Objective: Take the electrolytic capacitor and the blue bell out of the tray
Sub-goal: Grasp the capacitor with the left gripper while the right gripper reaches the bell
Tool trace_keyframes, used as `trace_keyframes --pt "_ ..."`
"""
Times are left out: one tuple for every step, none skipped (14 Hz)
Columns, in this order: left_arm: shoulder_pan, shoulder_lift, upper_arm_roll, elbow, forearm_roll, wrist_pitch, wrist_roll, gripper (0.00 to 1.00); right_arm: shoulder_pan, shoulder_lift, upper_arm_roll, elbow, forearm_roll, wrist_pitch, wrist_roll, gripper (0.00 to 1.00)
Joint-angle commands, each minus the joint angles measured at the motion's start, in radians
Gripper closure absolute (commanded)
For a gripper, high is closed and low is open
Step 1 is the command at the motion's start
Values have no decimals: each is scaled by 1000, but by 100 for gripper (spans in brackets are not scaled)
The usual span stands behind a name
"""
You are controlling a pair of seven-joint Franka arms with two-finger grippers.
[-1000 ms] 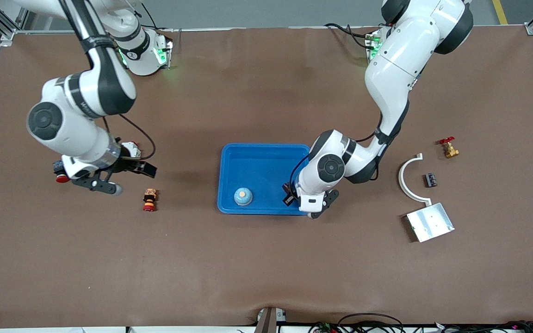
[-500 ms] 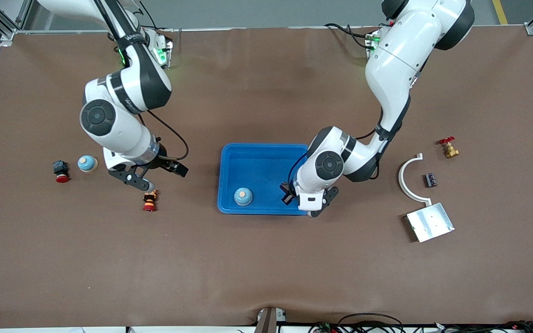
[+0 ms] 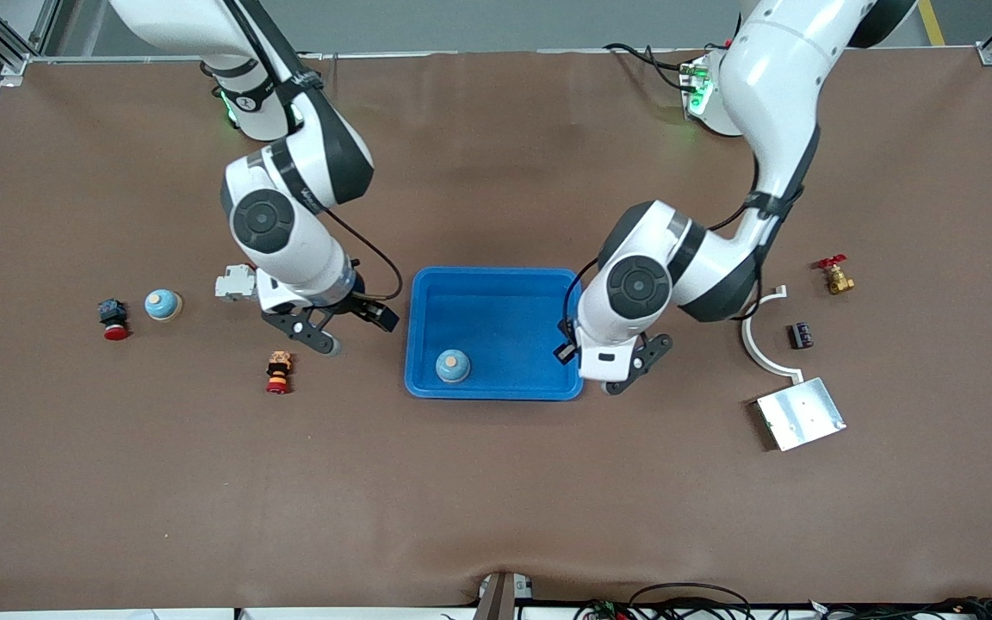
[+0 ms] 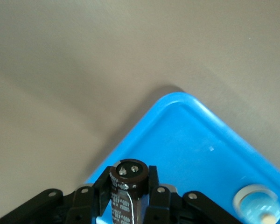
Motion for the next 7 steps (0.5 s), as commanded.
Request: trace_keyframes --pt "50 -81 -6 -49 9 -95 166 100 40 52 -13 47 -12 20 77 0" --pt "65 -107 -6 -69 9 -120 219 100 56 69 -15 55 -14 37 110 0" --pt "97 -141 -6 -103 9 -126 272 100 68 90 -15 71 -21 43 139 0" --pt "119 -187 -8 -153 9 -126 340 100 86 111 -15 91 -38 45 175 0" --pt "145 -231 -8 -201 9 -125 406 100 97 136 -15 113 -58 45 211 0" --pt "173 -279 -6 -253 9 -125 473 100 110 162 -15 134 -78 47 251 0" --pt "196 -319 -6 -297 15 -125 539 100 131 194 -15 159 -92 47 288 0"
